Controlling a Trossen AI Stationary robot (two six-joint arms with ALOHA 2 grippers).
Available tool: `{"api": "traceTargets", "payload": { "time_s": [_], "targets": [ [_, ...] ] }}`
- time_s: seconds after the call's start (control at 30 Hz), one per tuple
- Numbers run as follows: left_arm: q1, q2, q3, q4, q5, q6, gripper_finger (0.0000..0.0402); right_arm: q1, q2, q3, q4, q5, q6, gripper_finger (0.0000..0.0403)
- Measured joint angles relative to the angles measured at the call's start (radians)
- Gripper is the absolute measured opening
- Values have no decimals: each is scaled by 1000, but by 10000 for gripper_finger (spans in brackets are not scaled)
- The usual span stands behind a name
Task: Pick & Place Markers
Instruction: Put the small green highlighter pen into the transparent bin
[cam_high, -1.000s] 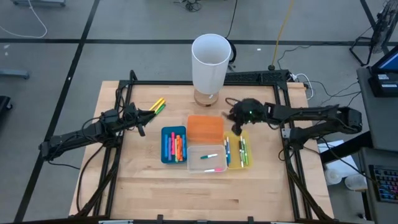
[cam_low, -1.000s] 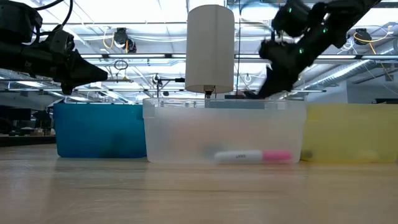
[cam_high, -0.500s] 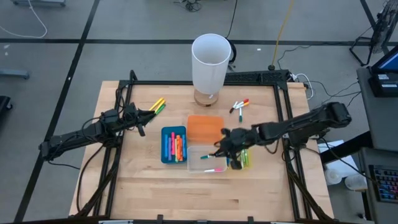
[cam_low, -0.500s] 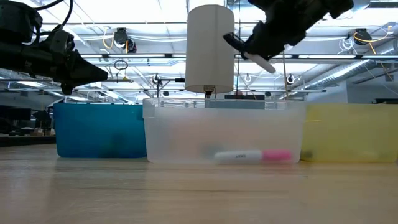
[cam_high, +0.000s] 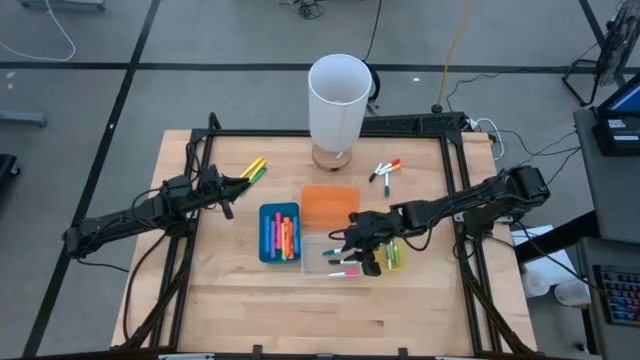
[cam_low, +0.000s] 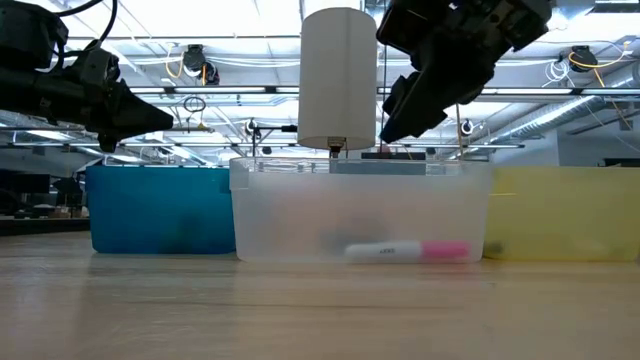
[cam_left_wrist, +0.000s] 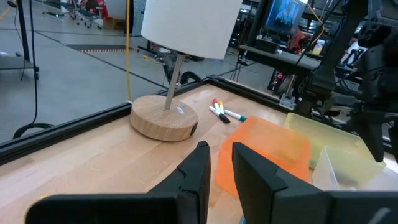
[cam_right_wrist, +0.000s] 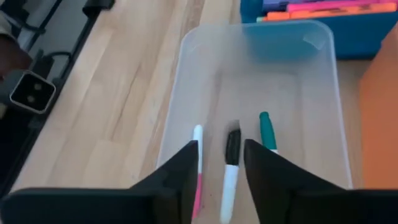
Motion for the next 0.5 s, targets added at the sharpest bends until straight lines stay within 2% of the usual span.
{"api": "traceTargets", "payload": {
  "time_s": [0.23, 0.4, 0.5],
  "targets": [
    [0, 0, 0, 0, 0, 0, 72, -10, -1, 0, -20, 4, -20, 150],
    [0, 0, 0, 0, 0, 0, 72, -69, -87, 1, -162, 10, -5, 146],
    [0, 0, 0, 0, 0, 0, 72, -126, -168, -1, -264, 85, 1, 139]
  ]
}}
